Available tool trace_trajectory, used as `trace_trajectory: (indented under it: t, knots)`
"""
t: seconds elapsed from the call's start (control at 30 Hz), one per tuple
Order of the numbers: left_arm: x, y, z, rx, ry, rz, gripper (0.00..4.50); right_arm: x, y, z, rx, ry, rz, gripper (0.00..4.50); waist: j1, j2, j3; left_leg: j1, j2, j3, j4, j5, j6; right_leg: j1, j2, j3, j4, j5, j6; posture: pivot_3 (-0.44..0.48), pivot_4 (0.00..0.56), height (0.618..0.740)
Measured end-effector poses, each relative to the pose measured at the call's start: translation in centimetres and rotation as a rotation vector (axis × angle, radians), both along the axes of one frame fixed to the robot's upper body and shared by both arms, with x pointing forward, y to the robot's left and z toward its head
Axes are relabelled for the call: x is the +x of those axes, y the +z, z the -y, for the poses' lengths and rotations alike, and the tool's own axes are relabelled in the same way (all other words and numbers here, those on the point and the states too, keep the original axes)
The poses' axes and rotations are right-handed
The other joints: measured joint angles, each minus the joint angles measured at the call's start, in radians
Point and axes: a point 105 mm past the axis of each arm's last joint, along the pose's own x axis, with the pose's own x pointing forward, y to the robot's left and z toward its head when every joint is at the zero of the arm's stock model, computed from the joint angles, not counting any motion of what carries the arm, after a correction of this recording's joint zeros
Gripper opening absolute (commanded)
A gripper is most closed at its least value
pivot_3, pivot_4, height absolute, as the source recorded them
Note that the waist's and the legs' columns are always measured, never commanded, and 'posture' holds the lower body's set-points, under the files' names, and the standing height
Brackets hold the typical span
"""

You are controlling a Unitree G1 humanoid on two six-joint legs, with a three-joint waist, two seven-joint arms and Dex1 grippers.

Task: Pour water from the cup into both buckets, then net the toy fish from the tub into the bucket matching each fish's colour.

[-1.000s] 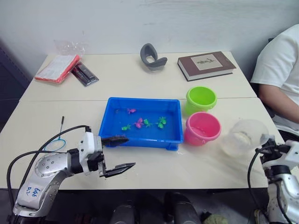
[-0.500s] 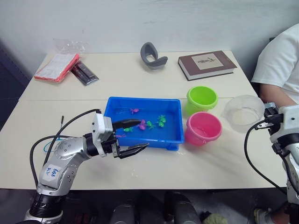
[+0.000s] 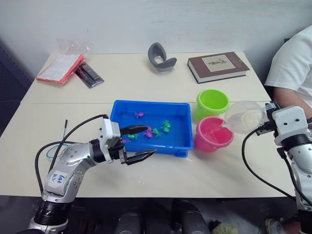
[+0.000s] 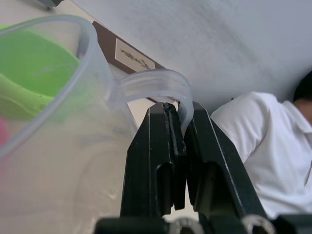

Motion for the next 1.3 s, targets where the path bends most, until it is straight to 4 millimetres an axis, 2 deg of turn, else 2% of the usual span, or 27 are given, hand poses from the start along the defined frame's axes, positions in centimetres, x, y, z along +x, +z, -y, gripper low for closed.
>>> trace_trajectory:
  t: [0.5, 1.3]
  knots:
    - [0.0, -0.2, 0.2, 0.024, 0.003, 0.022, 4.50, 0.5, 0.2, -1.9, -0.207, 0.037, 0.052, 0.03, -0.001, 0.000, 0.000, 0.000, 0.000, 0.001, 0.000, 0.000, 0.000, -0.001, 0.000, 0.000, 0.001, 0.000, 0.000, 0.000, 0.150, 0.740]
    - [0.2, 0.1, 0.5, 0.016, 0.008, 0.043, 4.50, 0.6, 0.2, -2.2, -0.269, 0.025, 0.079, 0.03, -0.002, 0.000, 0.000, 0.000, 0.000, 0.001, 0.001, 0.001, 0.000, -0.001, 0.000, 0.000, 0.002, 0.000, 0.000, 0.000, 0.150, 0.740]
